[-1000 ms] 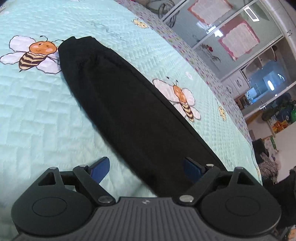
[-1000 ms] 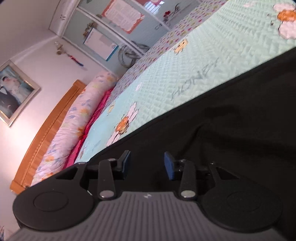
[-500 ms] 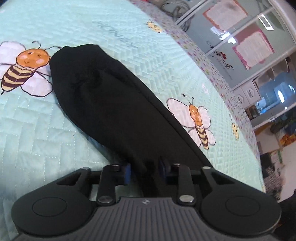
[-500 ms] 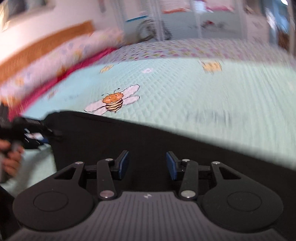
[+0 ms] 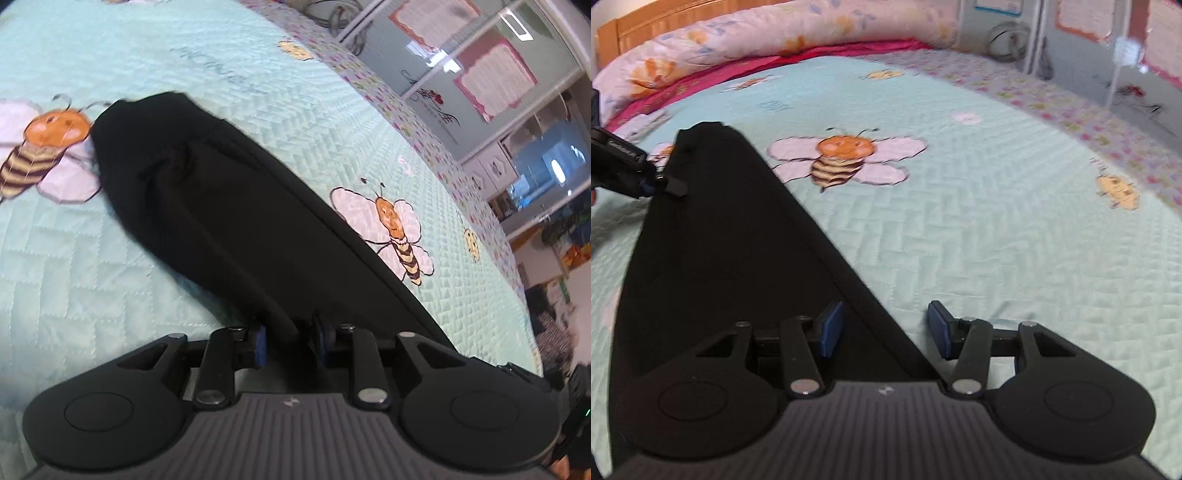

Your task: Fold clothes

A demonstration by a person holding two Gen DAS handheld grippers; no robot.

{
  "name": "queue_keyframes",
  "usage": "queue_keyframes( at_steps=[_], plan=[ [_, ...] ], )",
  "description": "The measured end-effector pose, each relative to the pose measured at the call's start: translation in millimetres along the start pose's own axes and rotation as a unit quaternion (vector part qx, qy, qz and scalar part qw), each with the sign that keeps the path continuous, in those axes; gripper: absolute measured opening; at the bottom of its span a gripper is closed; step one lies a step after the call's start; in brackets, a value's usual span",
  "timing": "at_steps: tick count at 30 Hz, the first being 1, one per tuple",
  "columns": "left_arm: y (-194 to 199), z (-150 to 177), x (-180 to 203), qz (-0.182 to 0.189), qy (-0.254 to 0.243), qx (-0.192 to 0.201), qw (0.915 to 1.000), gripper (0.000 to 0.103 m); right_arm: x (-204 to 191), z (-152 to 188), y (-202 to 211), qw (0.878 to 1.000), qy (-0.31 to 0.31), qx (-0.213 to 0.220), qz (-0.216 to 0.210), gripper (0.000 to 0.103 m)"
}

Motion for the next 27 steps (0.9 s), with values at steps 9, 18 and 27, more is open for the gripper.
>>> queue_keyframes(
  at_steps=[9,18,27],
  plan=[
    [-9.0,-7.8,10.6,-0.017,-0.046,0.009,0.9988,0.014,-17.3,1.2,6.6,0.999,0.03,0.001,0.015,0.001],
    [-30.4,-36.5,41.0,-0.018,-0.099,0.089,0.991,0.009,-5.8,-20.5,-15.5,0.981,0.062,0.044,0.176,0.001],
    [-57.0,-29.2,45.6,-0.039,-0.17,0.103,0.9793,0.01,27.4,-11.8,-0.4,0.985,-0.052,0.057,0.157,0.019]
  ],
)
Point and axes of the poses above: each gripper's, at about its wrist camera, not at the fingertips, and y roughly against the way its jaws point, x to its right, z to its underside, the point moved 3 cm from there along -y, roughly the way its jaws point, and after that the axes turned 4 degrees about x, right-handed, at the moved point
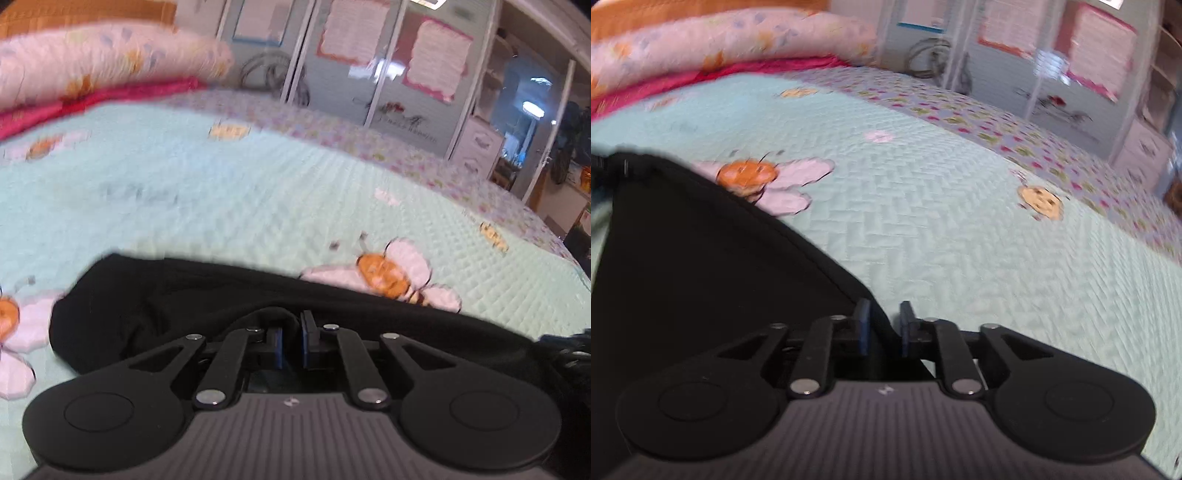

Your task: Fold clothes

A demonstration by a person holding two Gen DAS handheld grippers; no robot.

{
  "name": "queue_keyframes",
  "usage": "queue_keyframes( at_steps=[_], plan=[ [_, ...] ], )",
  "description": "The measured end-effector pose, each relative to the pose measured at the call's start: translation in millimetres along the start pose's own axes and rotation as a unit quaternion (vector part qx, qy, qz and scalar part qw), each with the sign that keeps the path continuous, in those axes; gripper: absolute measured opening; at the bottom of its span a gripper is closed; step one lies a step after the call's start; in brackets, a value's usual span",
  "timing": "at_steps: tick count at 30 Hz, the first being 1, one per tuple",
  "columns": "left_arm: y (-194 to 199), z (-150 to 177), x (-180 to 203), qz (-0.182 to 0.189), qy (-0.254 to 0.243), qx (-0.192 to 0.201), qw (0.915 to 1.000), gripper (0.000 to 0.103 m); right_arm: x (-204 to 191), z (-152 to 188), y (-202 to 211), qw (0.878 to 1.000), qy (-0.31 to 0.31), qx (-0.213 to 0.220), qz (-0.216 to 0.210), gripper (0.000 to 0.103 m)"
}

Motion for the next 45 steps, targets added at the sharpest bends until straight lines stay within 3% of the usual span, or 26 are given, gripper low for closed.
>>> queue_keyframes(
  at_steps=[5,9,13,15,18,22,23,24,26,28,32,36,39,45],
  plan=[
    [15.4,3.4,-17.0,0.026,0.041,-0.041,0.998,0.017,29.1,11.1,58.4,0.99,-0.135,0.014,-0.036,0.022],
    [45.8,6.9,-39.9,0.06,0.124,-0.073,0.9878,0.025,27.2,27.8,83.5,0.978,-0.2,0.011,-0.056,0.034],
    [91.5,-4.2,-57.5,0.068,0.117,-0.038,0.9901,0.025,-8.6,25.5,84.1,0.973,-0.21,0.014,-0.098,0.034],
    [103.0,-21.1,-68.2,0.048,0.098,-0.01,0.994,0.025,-32.9,20.1,78.8,0.969,-0.219,0.012,-0.117,0.034],
    [92.7,-48.3,-80.9,-0.009,0.06,0.009,0.9981,0.027,-70.2,19.8,62.4,0.944,-0.291,0.005,-0.154,0.036],
    [36.0,-63.4,-92.3,-0.047,0.009,-0.042,0.998,0.028,-116.9,45.6,38.4,0.899,-0.378,-0.025,-0.218,0.041],
    [23.9,-64.2,-97.0,-0.051,0.005,-0.051,0.9974,0.028,-126.5,51.6,35.5,0.897,-0.375,-0.025,-0.235,0.041],
    [15.5,-65.0,-103.0,-0.047,0.004,-0.054,0.9974,0.028,-135.7,57.2,33.4,0.896,-0.367,-0.024,-0.25,0.042],
    [6.5,-66.1,-107.3,-0.013,-0.005,-0.063,0.9979,0.028,-144.4,62.4,34.6,0.907,-0.335,-0.003,-0.255,0.042],
    [2.1,-67.5,-104.0,0.014,-0.014,-0.067,0.9976,0.028,-144.0,62.8,33.6,0.906,-0.33,0.0,-0.265,0.042],
    [-12.3,-70.3,-95.7,0.015,-0.028,-0.09,0.9954,0.033,-141.8,63.1,31.5,0.902,-0.329,0.005,-0.279,0.042],
    [-23.4,-74.0,-97.9,0.015,-0.019,-0.093,0.9954,0.033,-143.7,62.6,34.2,0.907,-0.317,0.009,-0.278,0.042],
    [-27.8,-72.6,-100.2,0.03,-0.019,-0.106,0.9938,0.041,-144.1,64.6,37.1,0.907,-0.313,0.01,-0.281,0.042],
    [-24.2,-75.7,-119.8,0.032,0.027,-0.11,0.993,0.042,-139.3,65.1,36.9,0.908,-0.309,0.011,-0.284,0.042]
  ],
)
Point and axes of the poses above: each gripper's, at about its wrist camera, not at the fingertips, and y roughly against the way its jaws point, x to its right, z to its underside, the point moved 3 cm from there along -y, roughly the way its jaws point, and after that the axes turned 4 degrees about x, right-handed, at the moved point
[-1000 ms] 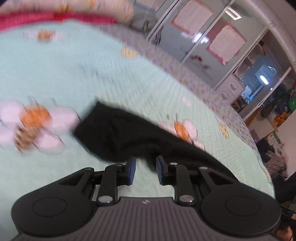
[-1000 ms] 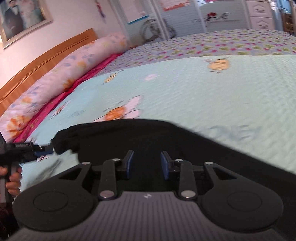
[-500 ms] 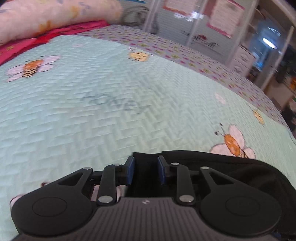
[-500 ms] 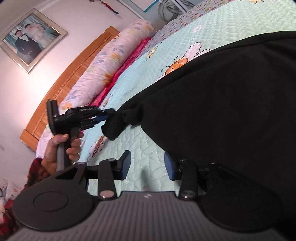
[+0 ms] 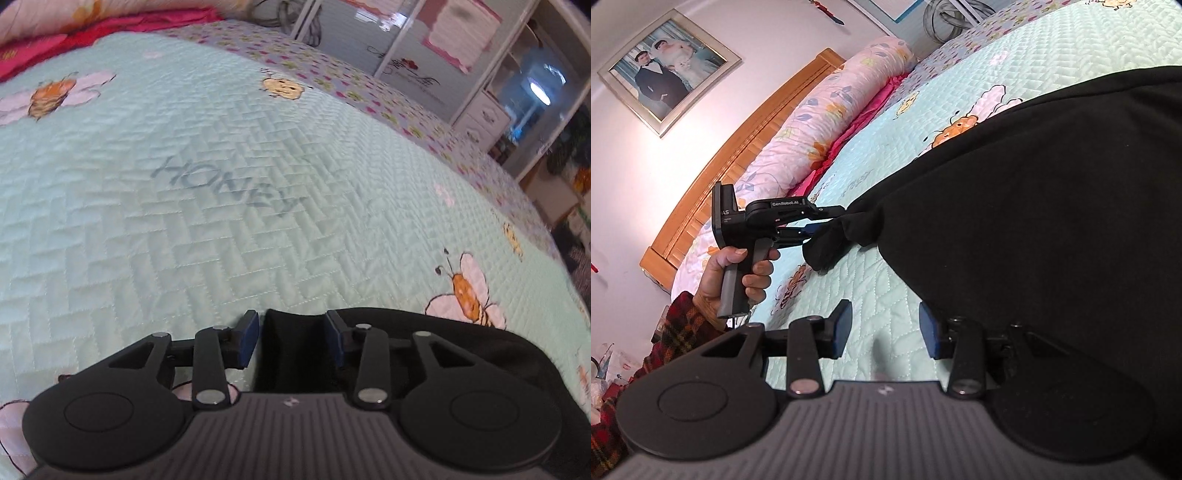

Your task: Fold clothes

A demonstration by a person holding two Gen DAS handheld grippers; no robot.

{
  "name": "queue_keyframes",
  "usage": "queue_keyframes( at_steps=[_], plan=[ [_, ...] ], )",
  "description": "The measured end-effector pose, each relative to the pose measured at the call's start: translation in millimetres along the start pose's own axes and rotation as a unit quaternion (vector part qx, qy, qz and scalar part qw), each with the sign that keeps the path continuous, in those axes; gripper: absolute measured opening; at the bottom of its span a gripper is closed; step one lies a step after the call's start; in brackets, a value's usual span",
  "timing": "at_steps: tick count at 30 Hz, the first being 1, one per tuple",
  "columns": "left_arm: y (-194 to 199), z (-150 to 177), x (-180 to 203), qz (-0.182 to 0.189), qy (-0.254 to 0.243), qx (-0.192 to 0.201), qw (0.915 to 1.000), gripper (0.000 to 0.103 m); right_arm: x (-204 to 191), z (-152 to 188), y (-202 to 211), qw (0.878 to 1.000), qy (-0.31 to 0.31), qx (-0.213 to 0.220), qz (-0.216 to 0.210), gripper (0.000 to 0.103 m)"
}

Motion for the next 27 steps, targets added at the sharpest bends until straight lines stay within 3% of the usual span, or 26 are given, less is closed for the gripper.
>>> queue_keyframes(
  at_steps=[3,7,8,9,10,13,16,21,27],
  plan=[
    [4.5,1.4,3.5,-0.024,-0.023,-0.002,0.9994,0.051,-0.7,-0.3,-0.8,1.0,0.004,0.0,0.002,0.042],
    [-1.8,8.4,5.8,-0.003,-0.022,-0.023,0.9995,0.057,-0.4,-0.7,-2.0,1.0,0.007,0.0,0.003,0.042],
    [-2.8,9.1,7.0,-0.002,-0.024,-0.022,0.9995,0.055,-0.3,-0.8,-2.4,1.0,0.008,0.0,0.003,0.042],
    [-3.0,9.6,8.4,0.008,-0.025,-0.02,0.9995,0.046,-0.6,-0.8,-2.7,1.0,0.01,0.0,0.004,0.042],
    [-3.4,9.9,10.3,0.022,-0.022,-0.021,0.9993,0.01,-1.0,-0.8,-3.0,1.0,0.011,0.0,0.004,0.042],
    [-1.6,9.8,23.9,0.011,-0.054,-0.007,0.9985,0.005,-2.4,-0.7,-3.3,1.0,0.015,0.002,0.006,0.042],
    [9.6,0.0,40.5,-0.015,-0.084,0.042,0.9955,0.003,-4.0,-0.6,-3.5,1.0,0.016,0.003,0.007,0.042],
    [17.8,-36.4,65.5,-0.029,-0.11,0.101,0.9884,0.003,-2.7,-0.4,-2.8,1.0,0.011,0.003,0.005,0.042],
    [-25.6,-61.5,75.8,-0.074,-0.136,0.089,0.984,0.003,-1.3,0.8,-2.9,1.0,0.016,0.005,0.003,0.042]
  ],
)
Point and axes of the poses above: each gripper's, at about its wrist camera, not at the fingertips, and y roughly against the way its jaws point, x to its right, z to its underside, the point moved 3 cm from there along -y, roughly the way its jaws point, and after that the axes turned 4 degrees about x, right-handed, at the moved point
